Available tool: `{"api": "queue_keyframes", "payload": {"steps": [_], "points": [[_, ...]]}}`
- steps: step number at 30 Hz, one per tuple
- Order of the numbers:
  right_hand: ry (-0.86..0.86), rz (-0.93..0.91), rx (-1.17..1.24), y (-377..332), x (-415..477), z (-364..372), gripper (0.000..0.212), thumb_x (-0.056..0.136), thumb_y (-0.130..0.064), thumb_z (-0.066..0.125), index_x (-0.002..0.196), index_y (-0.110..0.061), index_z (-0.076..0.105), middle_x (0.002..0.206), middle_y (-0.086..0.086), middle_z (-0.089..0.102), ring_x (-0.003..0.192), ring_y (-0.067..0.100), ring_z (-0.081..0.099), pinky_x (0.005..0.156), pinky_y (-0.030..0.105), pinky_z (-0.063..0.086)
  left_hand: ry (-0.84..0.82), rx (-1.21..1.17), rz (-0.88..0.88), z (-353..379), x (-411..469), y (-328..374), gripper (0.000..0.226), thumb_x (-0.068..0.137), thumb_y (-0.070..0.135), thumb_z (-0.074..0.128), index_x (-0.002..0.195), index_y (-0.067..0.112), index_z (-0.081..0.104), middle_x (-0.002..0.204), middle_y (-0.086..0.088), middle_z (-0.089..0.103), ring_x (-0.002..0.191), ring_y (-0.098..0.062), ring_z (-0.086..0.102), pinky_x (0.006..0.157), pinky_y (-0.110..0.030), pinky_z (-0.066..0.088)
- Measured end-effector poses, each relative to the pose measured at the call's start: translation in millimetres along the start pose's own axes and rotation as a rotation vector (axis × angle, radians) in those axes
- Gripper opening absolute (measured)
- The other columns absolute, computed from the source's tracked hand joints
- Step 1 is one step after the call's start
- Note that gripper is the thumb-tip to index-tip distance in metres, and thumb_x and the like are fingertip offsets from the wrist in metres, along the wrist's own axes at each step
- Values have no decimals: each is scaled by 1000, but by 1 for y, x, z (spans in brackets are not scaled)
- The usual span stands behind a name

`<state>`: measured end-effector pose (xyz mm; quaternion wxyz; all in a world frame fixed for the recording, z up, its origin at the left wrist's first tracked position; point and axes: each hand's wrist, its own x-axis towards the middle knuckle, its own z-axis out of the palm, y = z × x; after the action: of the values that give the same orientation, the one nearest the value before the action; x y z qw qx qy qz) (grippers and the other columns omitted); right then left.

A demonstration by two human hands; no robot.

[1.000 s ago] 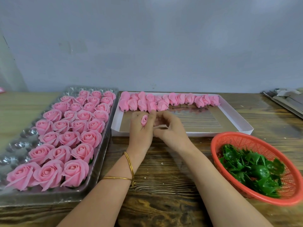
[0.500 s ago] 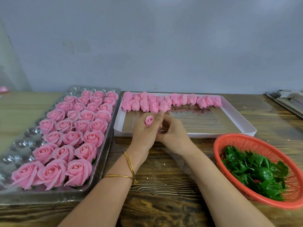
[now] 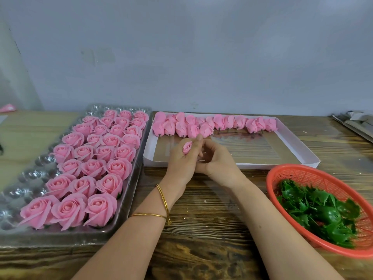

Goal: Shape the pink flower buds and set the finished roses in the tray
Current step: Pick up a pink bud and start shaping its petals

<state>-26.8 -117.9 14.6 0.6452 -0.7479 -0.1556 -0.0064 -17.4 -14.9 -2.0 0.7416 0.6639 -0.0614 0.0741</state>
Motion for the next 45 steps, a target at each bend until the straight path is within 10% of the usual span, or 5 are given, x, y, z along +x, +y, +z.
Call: {"api": "queue_keyframes", "payload": {"steps": [7,18,31,36,45], "points": [[24,-24,-29,-1,0,-1,30,75,18,69,91,-7,64,79,5,69,71,1,63,68,15,52,-13,-4,45,-1,0,2,43,92,40,58,101,-2,64,94,-22,67,93,-32,67,84,-42,56],[-72,-20,5,-2,-2,-3,38,80,15,65,98,-18,67,83,-7,70,83,4,66,75,14,51,-10,25,47,-4,1,-1,30,90,45,57,77,19,61,63,9,57,71,-9,60,69,-25,52],[-19,-45,-61,-8,-5,-1,43,78,19,63,90,-22,66,80,-10,70,76,-3,65,72,12,50,-38,0,61,-2,-2,2,43,88,43,61,97,1,65,91,-20,65,91,-31,65,83,-44,54],[-54,4,-30,-8,-5,-3,37,76,21,58,88,-13,69,74,-11,71,76,-3,67,69,10,49,-46,36,79,-2,-3,3,39,82,50,59,87,12,65,75,1,62,76,-11,60,70,-25,52],[259,51,106,-7,1,-5,20,68,-22,58,81,-11,69,73,-5,65,76,8,59,73,30,47,19,368,309,-5,3,1,35,96,28,55,66,10,54,70,-7,51,72,-20,49,65,-30,41]]}}
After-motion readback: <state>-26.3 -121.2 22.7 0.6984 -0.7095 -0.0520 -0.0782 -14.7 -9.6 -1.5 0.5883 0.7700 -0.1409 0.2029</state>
